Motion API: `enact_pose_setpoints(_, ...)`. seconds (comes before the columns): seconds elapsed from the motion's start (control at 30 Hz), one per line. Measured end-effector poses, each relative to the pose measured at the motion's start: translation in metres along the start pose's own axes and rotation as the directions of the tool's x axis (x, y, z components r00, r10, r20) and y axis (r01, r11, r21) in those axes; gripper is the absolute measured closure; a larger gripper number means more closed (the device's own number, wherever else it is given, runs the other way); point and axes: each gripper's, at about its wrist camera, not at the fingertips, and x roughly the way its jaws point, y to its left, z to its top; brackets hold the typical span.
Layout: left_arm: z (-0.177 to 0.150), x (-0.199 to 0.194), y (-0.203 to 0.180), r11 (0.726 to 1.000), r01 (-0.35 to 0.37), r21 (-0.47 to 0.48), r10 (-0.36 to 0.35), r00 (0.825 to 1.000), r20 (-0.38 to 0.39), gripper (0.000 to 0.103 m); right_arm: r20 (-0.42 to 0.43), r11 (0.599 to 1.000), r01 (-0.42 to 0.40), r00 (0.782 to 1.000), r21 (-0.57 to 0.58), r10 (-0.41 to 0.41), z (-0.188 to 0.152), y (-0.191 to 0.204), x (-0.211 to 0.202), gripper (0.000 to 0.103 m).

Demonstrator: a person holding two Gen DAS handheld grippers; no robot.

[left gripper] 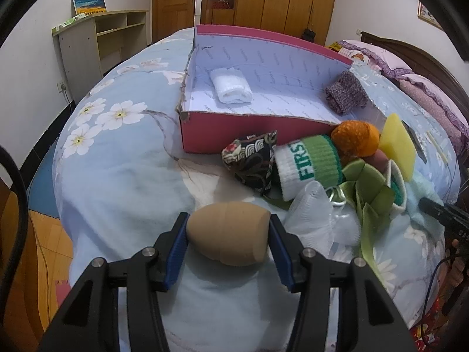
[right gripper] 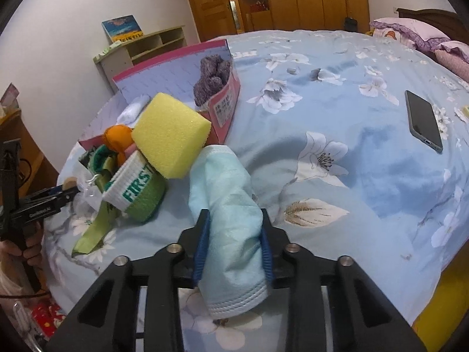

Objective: Organize soft objects

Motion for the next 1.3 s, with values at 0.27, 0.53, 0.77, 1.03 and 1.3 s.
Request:
enact_pose_setpoints(0.27, 0.002, -0.005, 0.0, 1.0, 0.012, -0.006, -0.011, 1.0, 0.008, 0.048, 0.062, 0.997, 0.06, 0.996, -0.038, -0.057, 0.0, 0.004, -0.029, 0.077)
enact_pose_setpoints(0.53, 0.003, -0.015, -0.002, 1.0, 0.018, -0.002, -0.017, 0.999, 0.028, 0.048, 0.101, 0.993, 0.088, 0.992, -0.077, -0.08, -0.002, 0.01, -0.054, 0.077)
enact_pose_setpoints(0.77, 0.005, -0.026, -0.004, 1.0, 0.018, 0.005, -0.018, 0.999, 0.048, 0.048, 0.143, 0.993, 0.093, 0.986, -0.075, -0.082, 0.002, 0.012, -0.07, 0.077)
enact_pose_setpoints(1.03, 0.007, -0.032, -0.005, 1.0, 0.022, 0.006, -0.023, 0.998, 0.054, 0.048, 0.163, 0.993, 0.071, 0.985, -0.092, -0.055, 0.009, 0.02, -0.075, 0.077)
enact_pose_setpoints(1.3, 0.019, -0.039, -0.006, 1.0, 0.014, 0.019, -0.016, 0.996, 0.084, 0.048, 0.148, 0.993, 0.035, 0.989, -0.116, -0.017, 0.016, 0.033, -0.061, 0.077)
